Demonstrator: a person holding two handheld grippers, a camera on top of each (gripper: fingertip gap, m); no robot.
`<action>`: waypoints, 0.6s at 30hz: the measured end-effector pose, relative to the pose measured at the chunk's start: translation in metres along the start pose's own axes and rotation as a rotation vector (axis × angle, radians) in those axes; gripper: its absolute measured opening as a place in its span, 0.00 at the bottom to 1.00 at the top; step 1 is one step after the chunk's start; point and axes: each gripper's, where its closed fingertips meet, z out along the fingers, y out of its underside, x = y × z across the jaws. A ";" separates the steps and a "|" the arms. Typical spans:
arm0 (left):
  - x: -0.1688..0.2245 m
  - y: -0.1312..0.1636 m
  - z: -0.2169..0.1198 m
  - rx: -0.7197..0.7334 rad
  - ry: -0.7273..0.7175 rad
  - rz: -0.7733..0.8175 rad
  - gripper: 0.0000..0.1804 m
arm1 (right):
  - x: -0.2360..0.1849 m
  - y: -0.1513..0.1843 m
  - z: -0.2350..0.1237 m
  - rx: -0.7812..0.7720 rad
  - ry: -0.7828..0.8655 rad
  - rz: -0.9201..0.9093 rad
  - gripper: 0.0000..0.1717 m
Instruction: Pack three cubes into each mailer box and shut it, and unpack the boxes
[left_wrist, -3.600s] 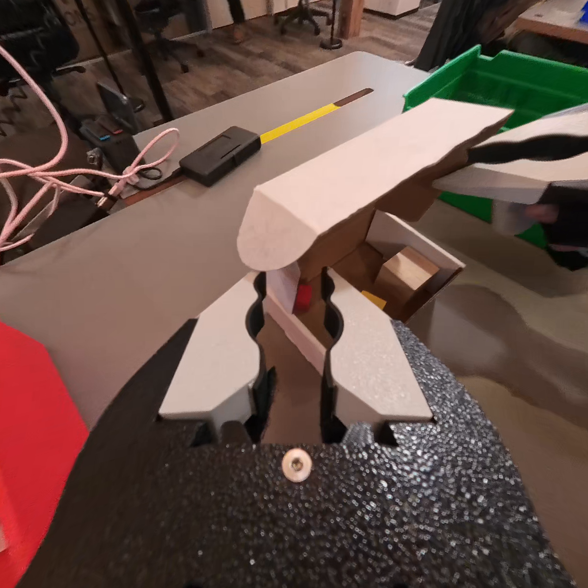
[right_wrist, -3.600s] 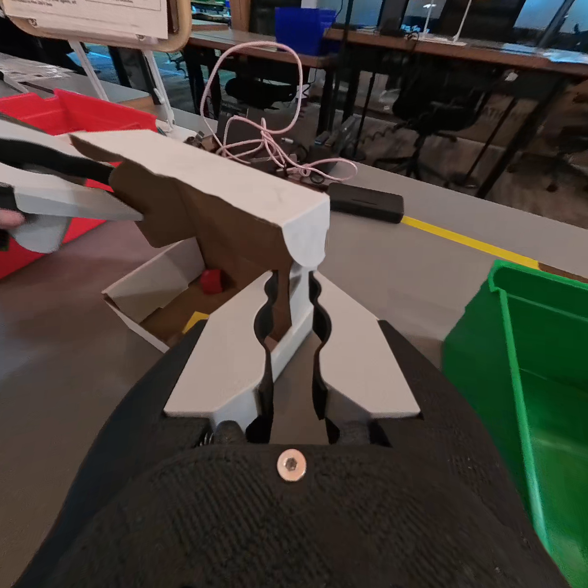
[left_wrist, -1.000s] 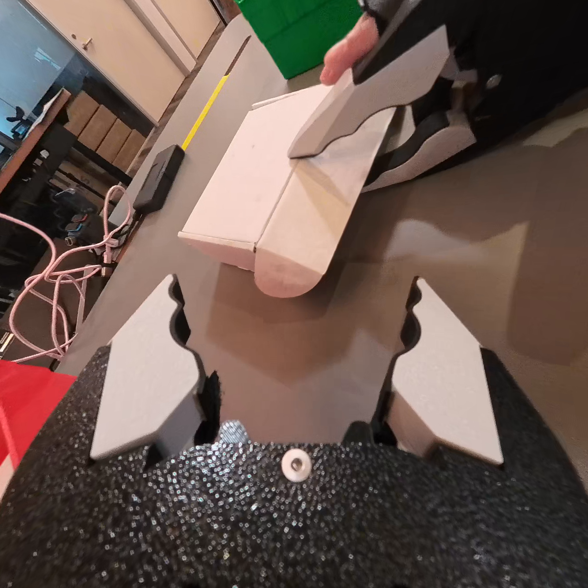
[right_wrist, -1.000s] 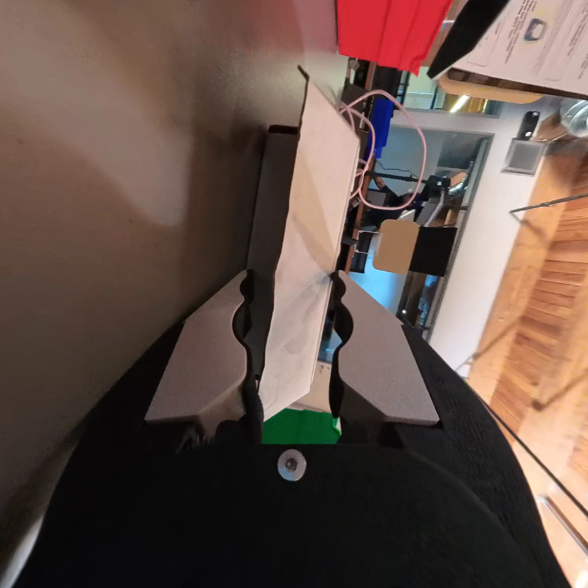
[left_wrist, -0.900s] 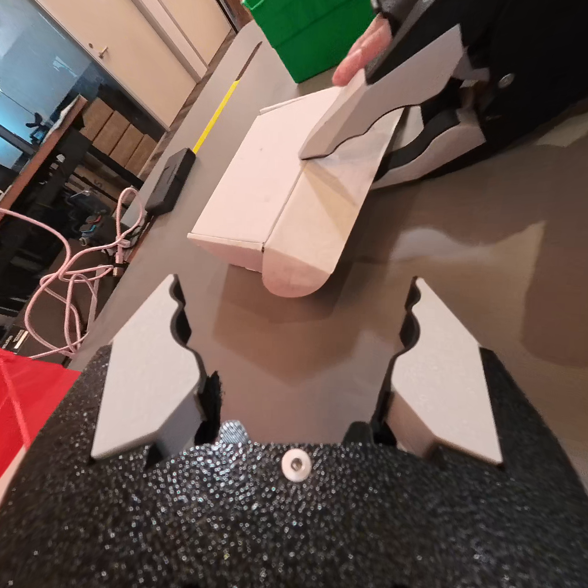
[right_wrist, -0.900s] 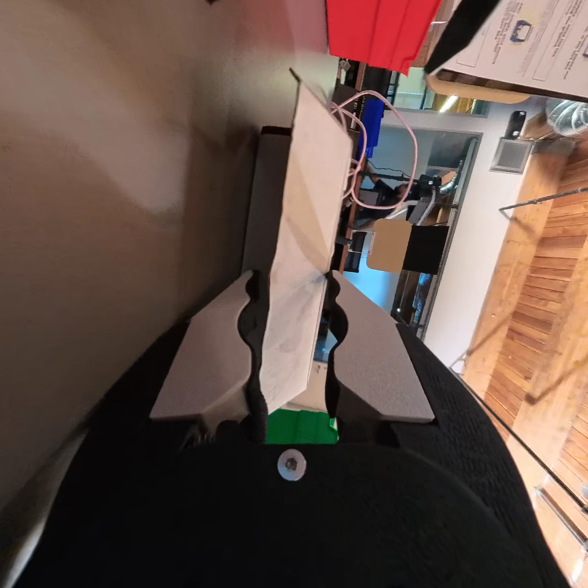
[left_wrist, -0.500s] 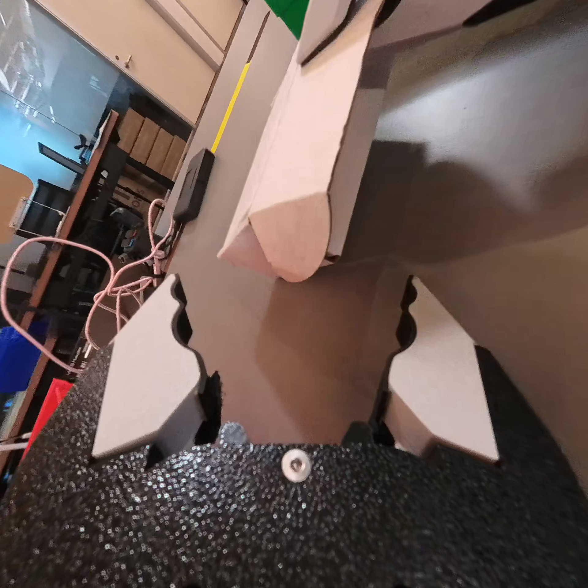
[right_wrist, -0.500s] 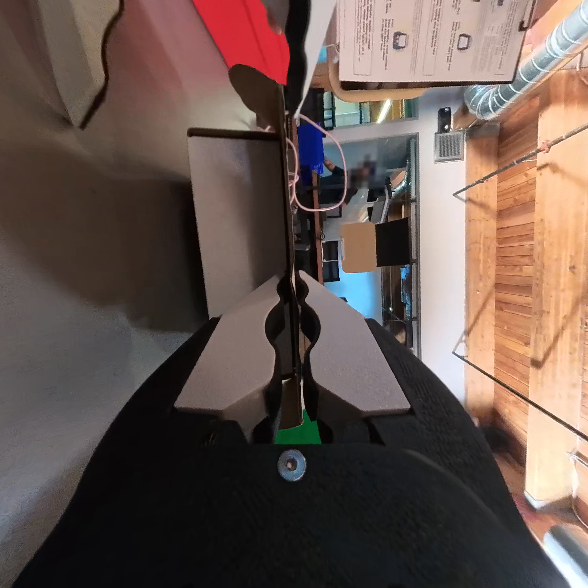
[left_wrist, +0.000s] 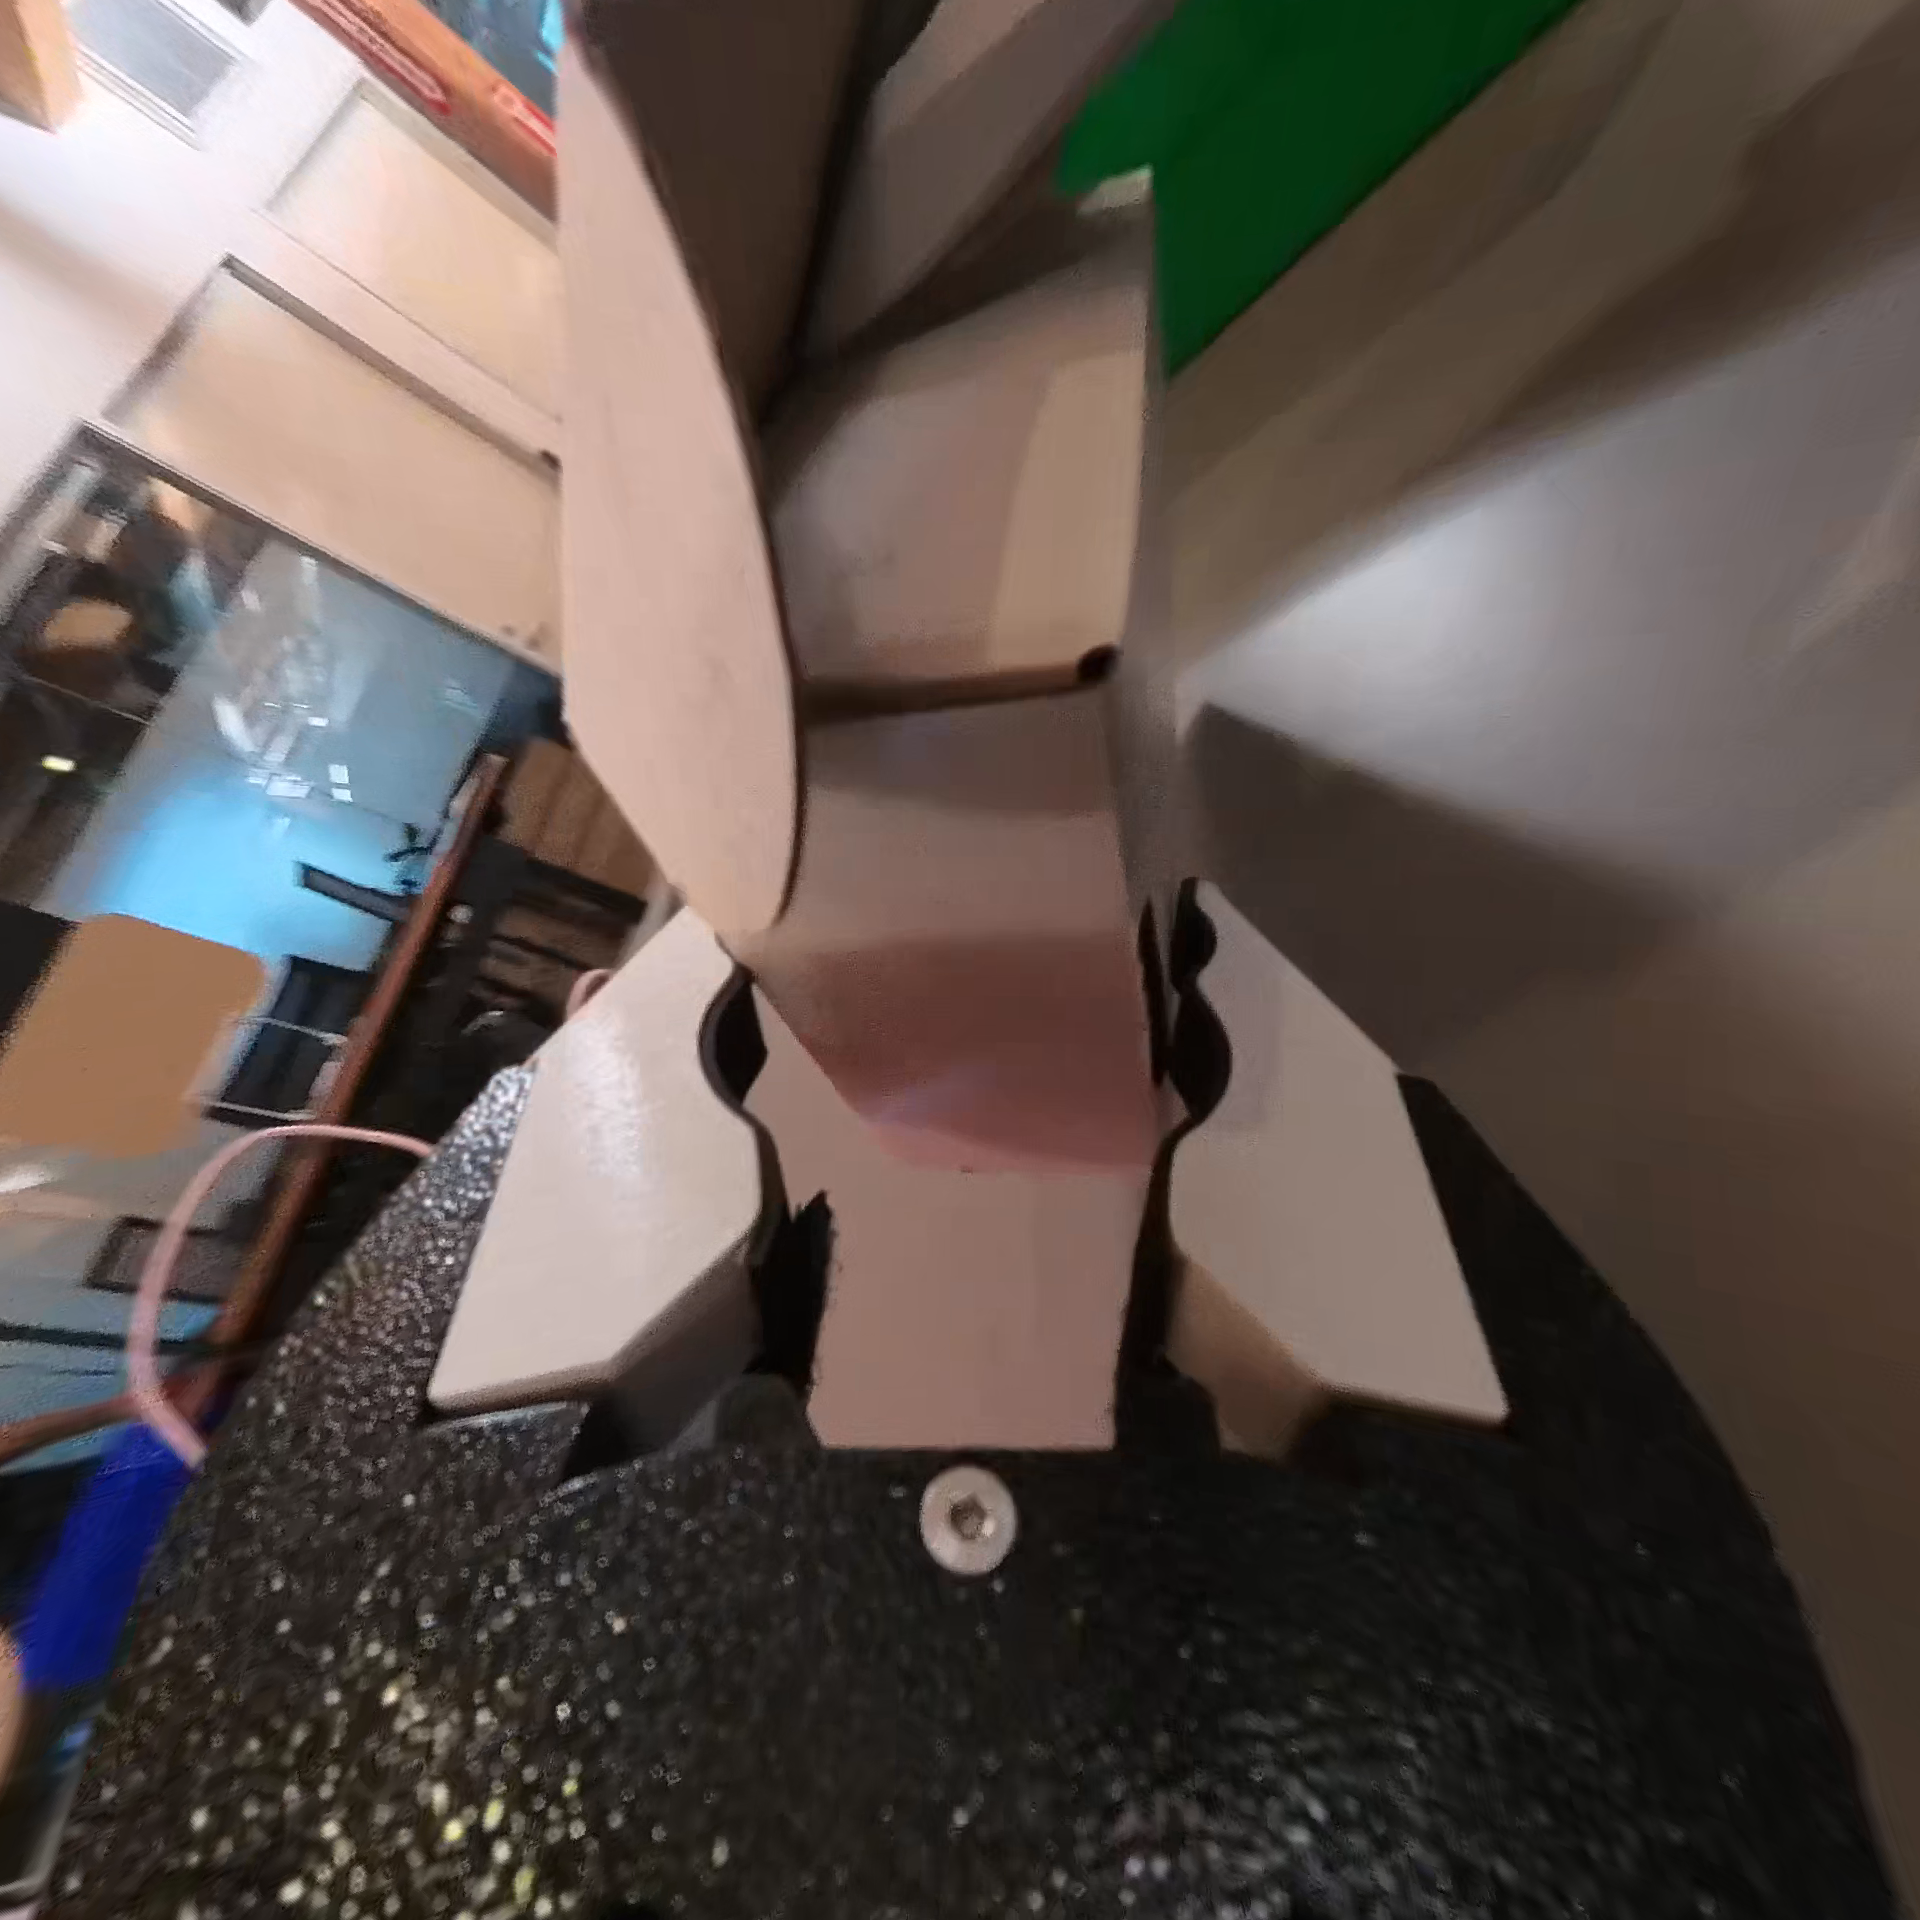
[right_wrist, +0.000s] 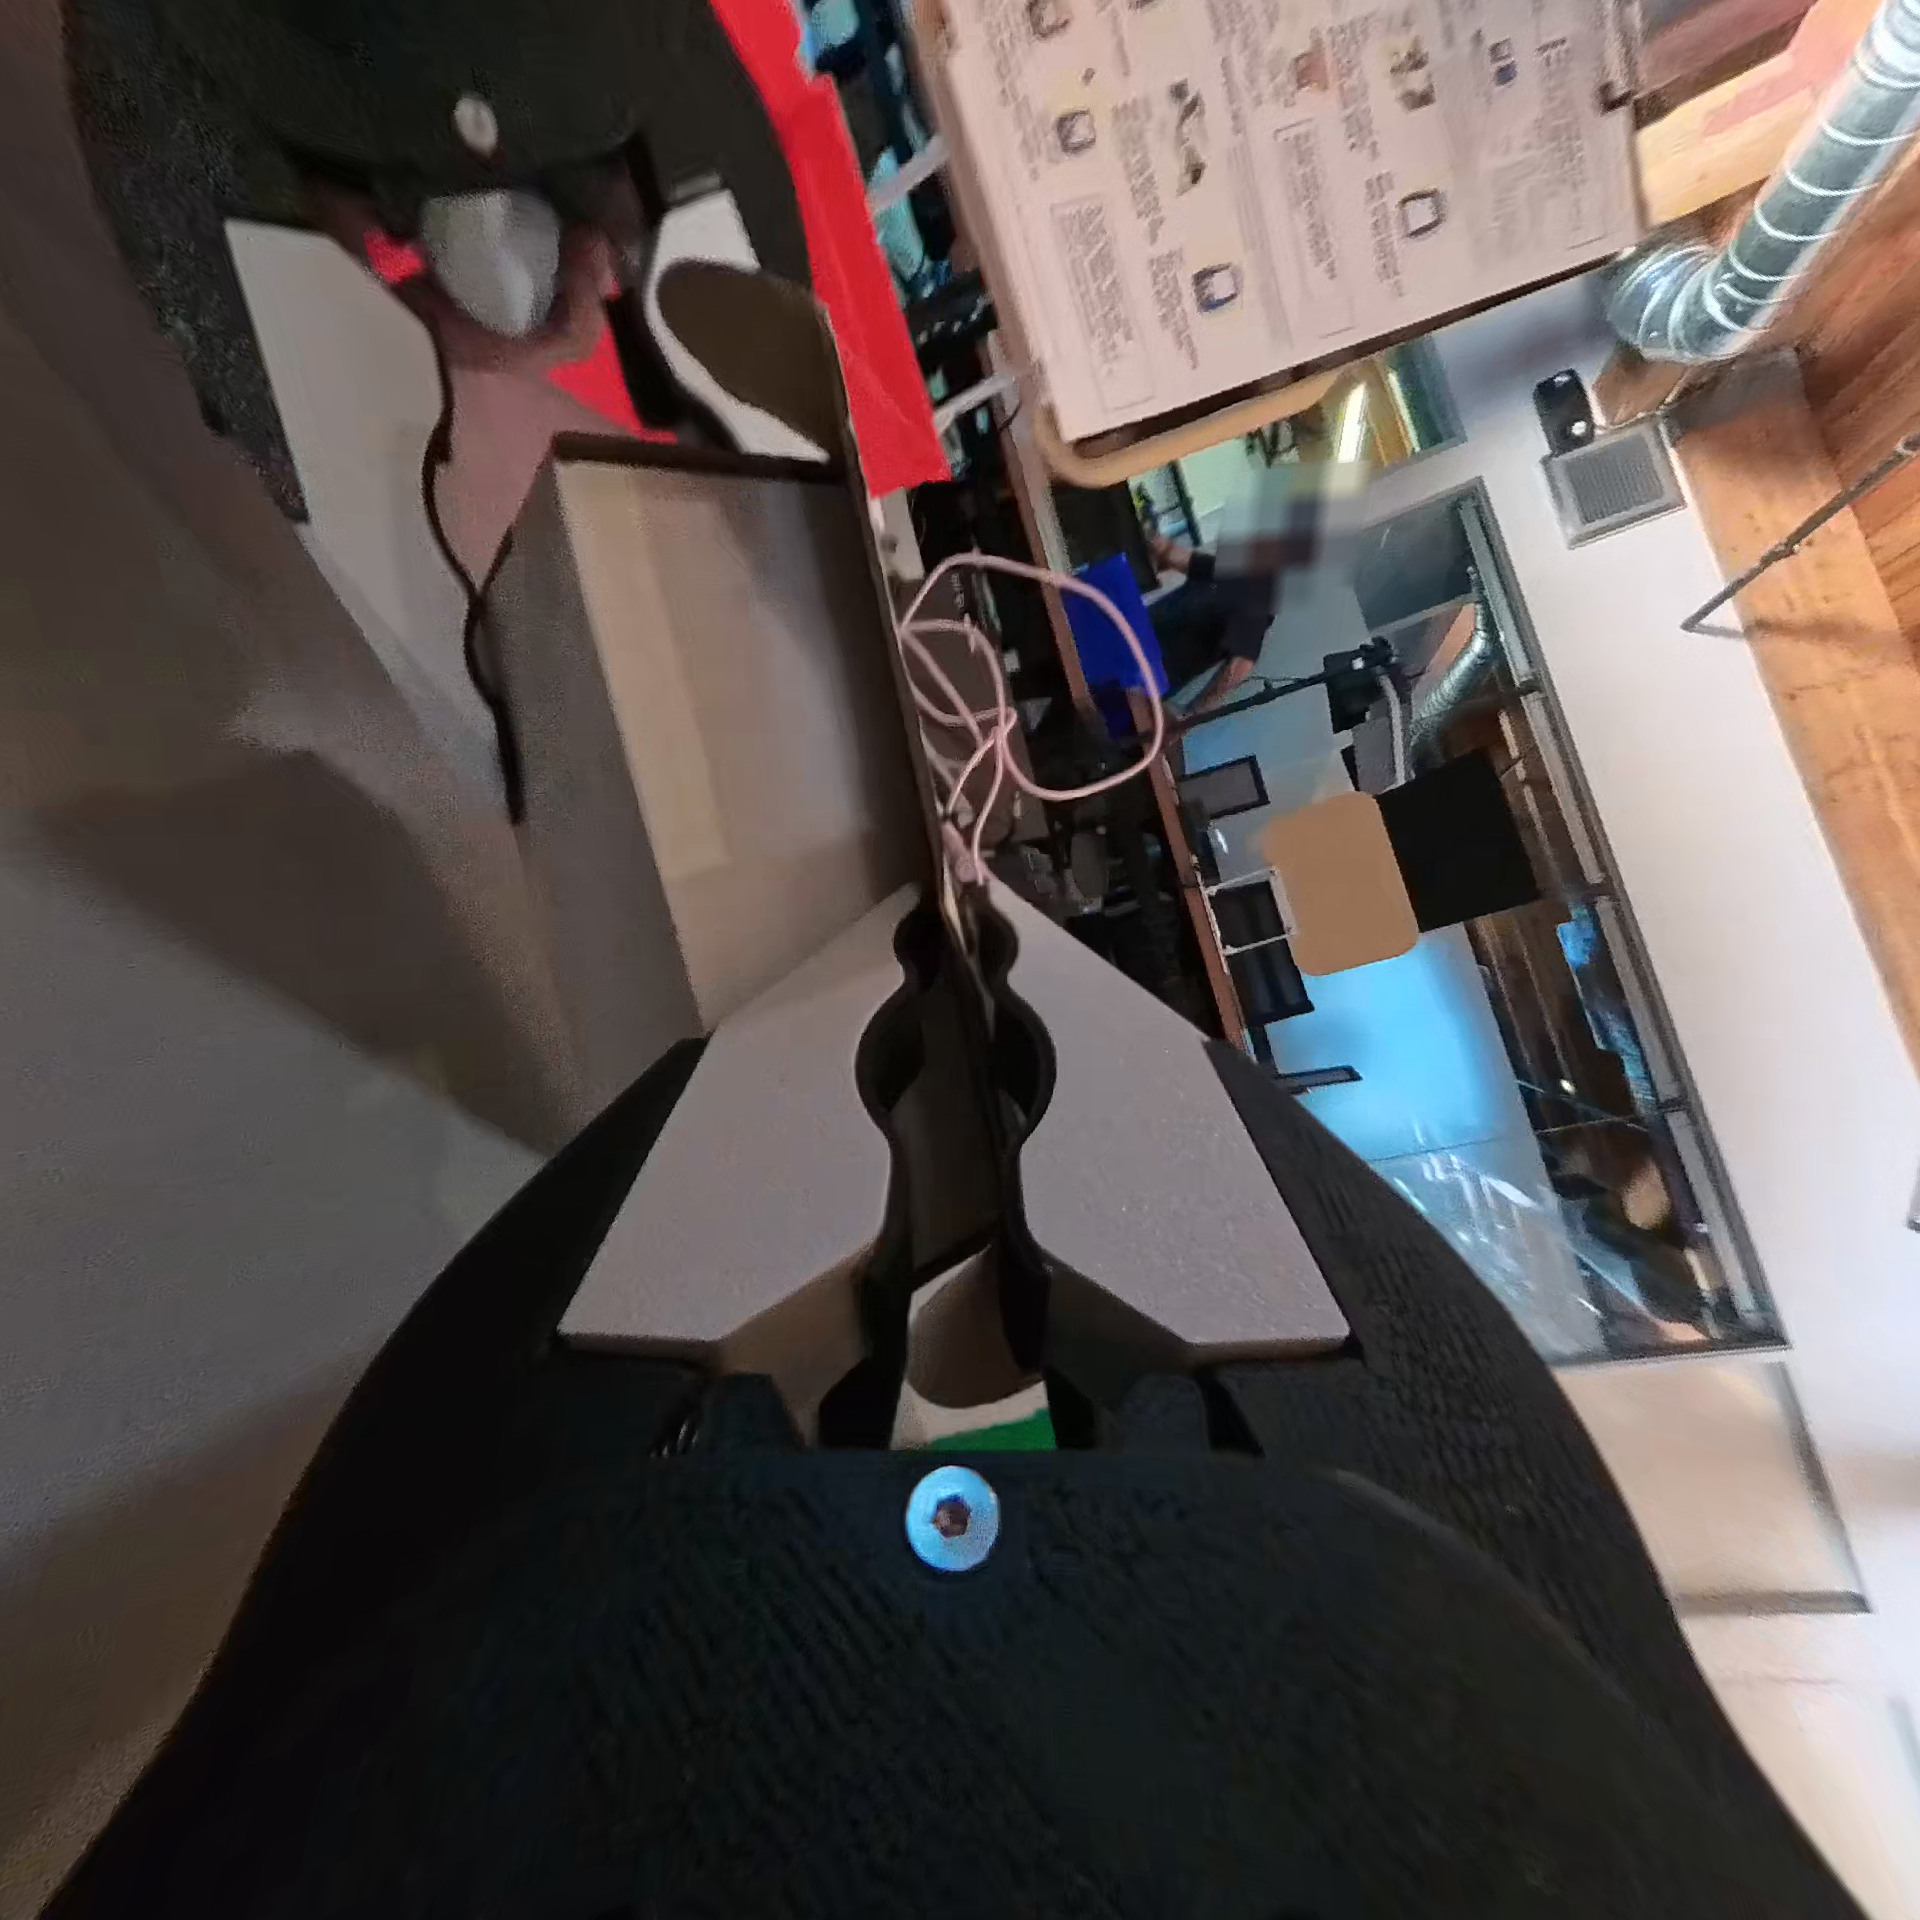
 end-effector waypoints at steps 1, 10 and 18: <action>0.003 -0.004 -0.003 0.010 0.035 -0.059 0.43 | 0.005 -0.006 -0.004 0.033 0.004 0.037 0.08; 0.030 -0.042 -0.057 0.233 0.326 -0.487 0.39 | 0.039 -0.030 -0.080 0.291 -0.222 0.575 0.36; 0.064 -0.022 -0.082 0.229 0.496 -0.594 0.39 | -0.016 -0.009 -0.089 0.270 -0.543 0.767 0.33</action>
